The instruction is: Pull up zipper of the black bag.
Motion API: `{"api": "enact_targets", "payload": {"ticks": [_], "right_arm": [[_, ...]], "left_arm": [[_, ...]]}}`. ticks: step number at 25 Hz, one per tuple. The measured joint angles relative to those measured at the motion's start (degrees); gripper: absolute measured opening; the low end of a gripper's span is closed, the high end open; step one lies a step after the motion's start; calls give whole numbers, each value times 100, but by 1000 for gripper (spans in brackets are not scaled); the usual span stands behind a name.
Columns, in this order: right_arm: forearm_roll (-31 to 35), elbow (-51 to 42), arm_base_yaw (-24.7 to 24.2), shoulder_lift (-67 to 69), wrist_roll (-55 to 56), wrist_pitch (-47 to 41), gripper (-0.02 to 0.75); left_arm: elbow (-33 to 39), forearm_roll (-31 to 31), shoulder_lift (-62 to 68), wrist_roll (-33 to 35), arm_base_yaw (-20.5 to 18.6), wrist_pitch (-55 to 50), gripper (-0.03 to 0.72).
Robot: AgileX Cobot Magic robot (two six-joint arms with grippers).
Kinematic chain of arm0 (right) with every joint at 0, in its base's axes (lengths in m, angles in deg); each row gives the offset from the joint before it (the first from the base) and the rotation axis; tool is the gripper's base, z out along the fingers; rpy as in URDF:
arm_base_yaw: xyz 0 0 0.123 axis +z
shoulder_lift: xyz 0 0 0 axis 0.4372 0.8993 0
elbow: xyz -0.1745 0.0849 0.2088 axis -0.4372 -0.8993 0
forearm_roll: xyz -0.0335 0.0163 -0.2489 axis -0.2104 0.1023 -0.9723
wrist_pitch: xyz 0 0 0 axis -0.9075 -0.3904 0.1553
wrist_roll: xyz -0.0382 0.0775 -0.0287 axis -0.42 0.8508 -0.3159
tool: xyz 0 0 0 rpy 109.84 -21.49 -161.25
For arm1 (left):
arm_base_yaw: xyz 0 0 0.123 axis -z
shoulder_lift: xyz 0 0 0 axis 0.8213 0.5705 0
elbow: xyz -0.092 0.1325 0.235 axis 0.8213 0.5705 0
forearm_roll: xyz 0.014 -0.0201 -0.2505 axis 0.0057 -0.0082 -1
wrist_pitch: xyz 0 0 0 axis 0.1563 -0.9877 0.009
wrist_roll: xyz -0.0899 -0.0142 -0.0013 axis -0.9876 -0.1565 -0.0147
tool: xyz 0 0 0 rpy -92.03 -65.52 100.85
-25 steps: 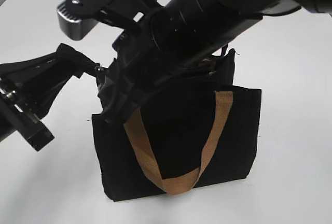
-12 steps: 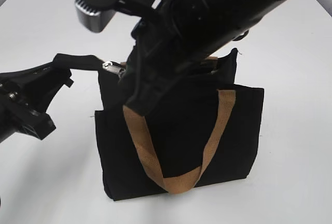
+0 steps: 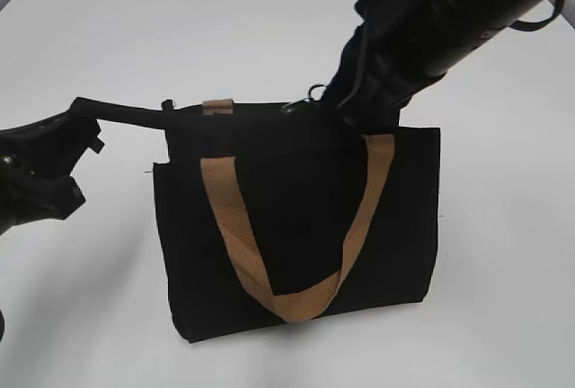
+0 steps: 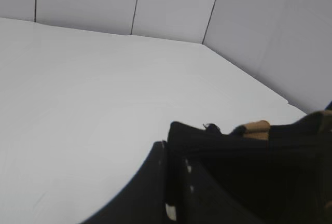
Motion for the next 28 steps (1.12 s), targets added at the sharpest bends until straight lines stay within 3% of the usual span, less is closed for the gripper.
{"api": "enact_targets", "payload": {"ticks": [6, 15, 17, 19, 23, 25, 28], "right_arm": [[-11, 0, -785, -73, 87, -584, -1], [430, 0, -1507, -81, 591, -1116, 3], [356, 0, -1539, -117, 775, -1261, 41], [-25, 0, -1620, -226, 982, -1425, 145], [-284, 0, -1686, -557, 1511, -1938, 384], [-295, -30, -1686, -827, 1765, -2193, 424], [-391, -448, -1686, -1424, 2107, -2271, 443]], "left_arm": [[0, -729, 0, 0, 0, -72, 11], [-50, -249, 0, 18, 46, -200, 15], [-57, -59, -21, -58, 40, -439, 43], [-123, 115, -135, -324, -18, -1058, 111], [-611, 955, -657, -957, -31, -3236, 368], [-1020, 1141, -1024, -1061, -31, -4725, 462], [-1708, 1270, -1628, -1104, -31, -7091, 506]]}}
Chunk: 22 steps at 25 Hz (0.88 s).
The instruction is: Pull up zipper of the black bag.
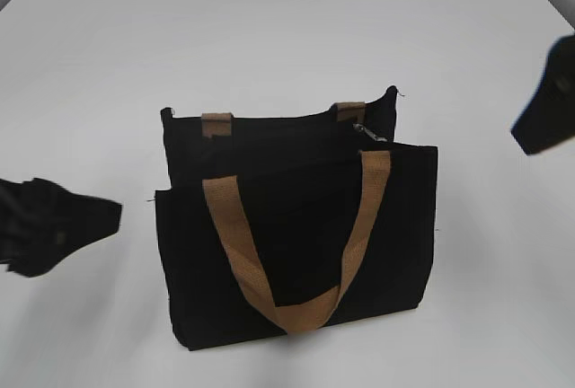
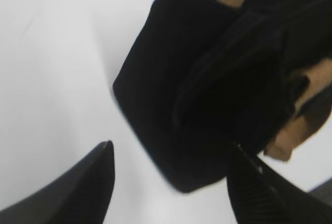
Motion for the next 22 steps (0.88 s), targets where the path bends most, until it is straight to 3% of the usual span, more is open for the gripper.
{"api": "enact_targets", "payload": {"ticks": [4, 10, 15, 19, 22], "right_arm": [[-368, -1166, 0, -1100, 433, 0, 447], [-742, -2753, 0, -3457, 732, 71, 449], [-902, -3603, 0, -5457, 747, 109, 449], [-923, -3742, 0, -6673, 747, 313, 449], [-918, -3836, 0, -7097, 747, 429, 449]], "left_arm": [[-731, 15, -761, -15, 0, -2664, 517], [-791, 245, -2266, -31, 0, -5074, 517], [-632, 400, -3974, -38, 0, -5433, 517], [-621, 433, -5417, -38, 0, -5437, 517], [-622, 604, -5605, -39, 0, -5513, 517]]}}
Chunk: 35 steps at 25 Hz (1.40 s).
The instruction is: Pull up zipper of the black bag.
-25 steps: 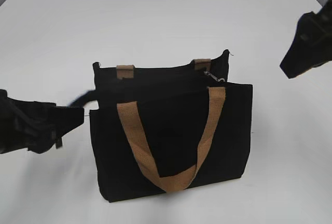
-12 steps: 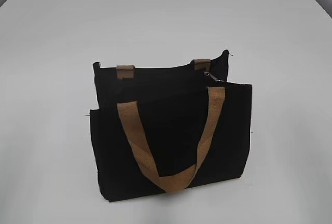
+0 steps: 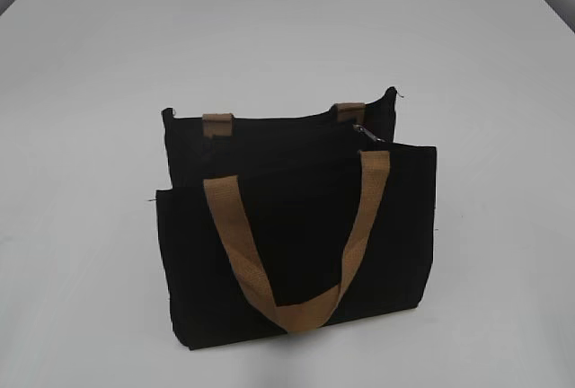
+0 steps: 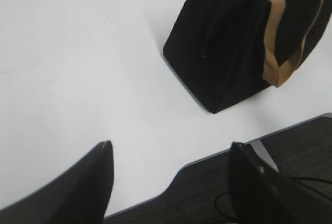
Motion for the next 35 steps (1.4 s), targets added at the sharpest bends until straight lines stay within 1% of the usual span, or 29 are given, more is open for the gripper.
{"api": "enact_targets", "payload": {"ticks": [4, 6, 22, 24, 26, 28, 32, 34, 35], "right_arm": [[-11, -18, 0, -52, 0, 43, 449], [-11, -18, 0, -52, 0, 61, 450], [-11, -18, 0, -52, 0, 64, 450], [-11, -18, -64, -52, 0, 64, 450], [-6, -18, -305, -52, 0, 64, 450], [-6, -18, -597, -54, 0, 69, 450], [-6, -18, -1088, -71, 0, 68, 450], [-6, -18, -1213, -75, 0, 68, 450], [-6, -18, -1231, -89, 0, 68, 450]], "left_arm": [[180, 56, 224, 15, 0, 605, 517], [228, 74, 243, 24, 0, 696, 517], [228, 74, 243, 29, 0, 778, 517], [228, 74, 243, 29, -41, 784, 517], [228, 74, 243, 29, -294, 784, 517], [228, 74, 243, 29, -724, 788, 517], [228, 74, 231, 29, -1997, 790, 517], [228, 74, 224, 29, -2682, 798, 517], [228, 74, 215, 29, -2921, 798, 517]]}}
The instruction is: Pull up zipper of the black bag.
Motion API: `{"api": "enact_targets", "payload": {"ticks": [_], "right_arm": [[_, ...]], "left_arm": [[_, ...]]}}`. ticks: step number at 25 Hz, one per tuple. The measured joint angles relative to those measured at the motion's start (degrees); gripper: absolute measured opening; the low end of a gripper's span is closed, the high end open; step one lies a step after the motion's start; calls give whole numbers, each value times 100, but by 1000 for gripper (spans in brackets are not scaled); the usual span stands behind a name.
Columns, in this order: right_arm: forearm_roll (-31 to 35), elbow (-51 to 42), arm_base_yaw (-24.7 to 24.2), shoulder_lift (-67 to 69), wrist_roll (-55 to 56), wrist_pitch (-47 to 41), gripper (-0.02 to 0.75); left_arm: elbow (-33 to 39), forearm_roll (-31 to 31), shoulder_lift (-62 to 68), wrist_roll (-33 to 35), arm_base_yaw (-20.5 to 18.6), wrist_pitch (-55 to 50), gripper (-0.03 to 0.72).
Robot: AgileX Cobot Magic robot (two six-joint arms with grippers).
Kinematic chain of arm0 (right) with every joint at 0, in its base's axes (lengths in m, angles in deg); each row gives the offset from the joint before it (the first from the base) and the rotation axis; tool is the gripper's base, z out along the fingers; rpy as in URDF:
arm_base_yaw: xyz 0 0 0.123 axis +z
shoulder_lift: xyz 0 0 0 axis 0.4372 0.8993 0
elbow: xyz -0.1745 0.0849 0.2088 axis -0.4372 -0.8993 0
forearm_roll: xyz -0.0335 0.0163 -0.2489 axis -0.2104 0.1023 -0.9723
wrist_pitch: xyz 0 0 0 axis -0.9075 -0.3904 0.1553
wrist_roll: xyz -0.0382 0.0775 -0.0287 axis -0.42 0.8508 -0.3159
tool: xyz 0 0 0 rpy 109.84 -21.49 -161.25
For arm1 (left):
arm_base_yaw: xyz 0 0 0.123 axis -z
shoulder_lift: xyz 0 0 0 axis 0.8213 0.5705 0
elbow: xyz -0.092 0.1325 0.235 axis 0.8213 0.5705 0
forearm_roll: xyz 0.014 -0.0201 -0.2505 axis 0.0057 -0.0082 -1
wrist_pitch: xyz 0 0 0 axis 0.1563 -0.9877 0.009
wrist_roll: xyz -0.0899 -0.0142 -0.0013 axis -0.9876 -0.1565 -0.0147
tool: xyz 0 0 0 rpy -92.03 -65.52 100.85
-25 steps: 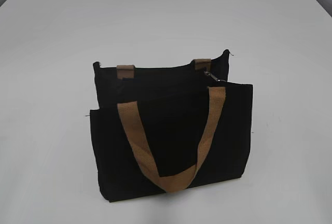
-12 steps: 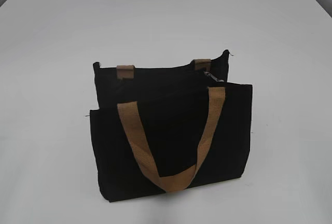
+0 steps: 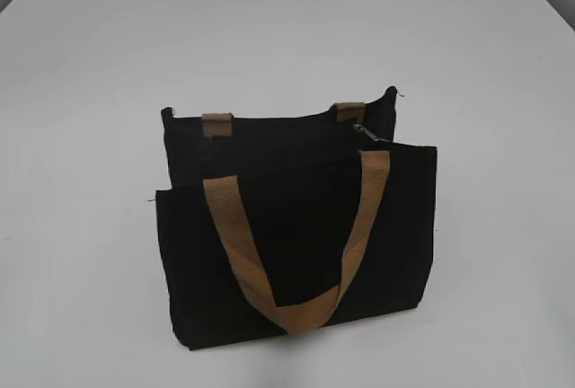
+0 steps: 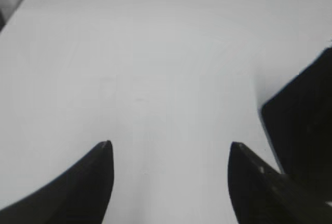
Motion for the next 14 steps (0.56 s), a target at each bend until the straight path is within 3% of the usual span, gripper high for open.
{"api": "enact_targets", "payload": {"ticks": [3, 14], "right_arm": [[0, 0, -9, -128, 0, 0, 450], [5, 0, -9, -144, 0, 4, 450]], "left_arm": [[0, 0, -170, 0, -458, 10, 517], [6, 0, -327, 0, -478, 10, 473]]}}
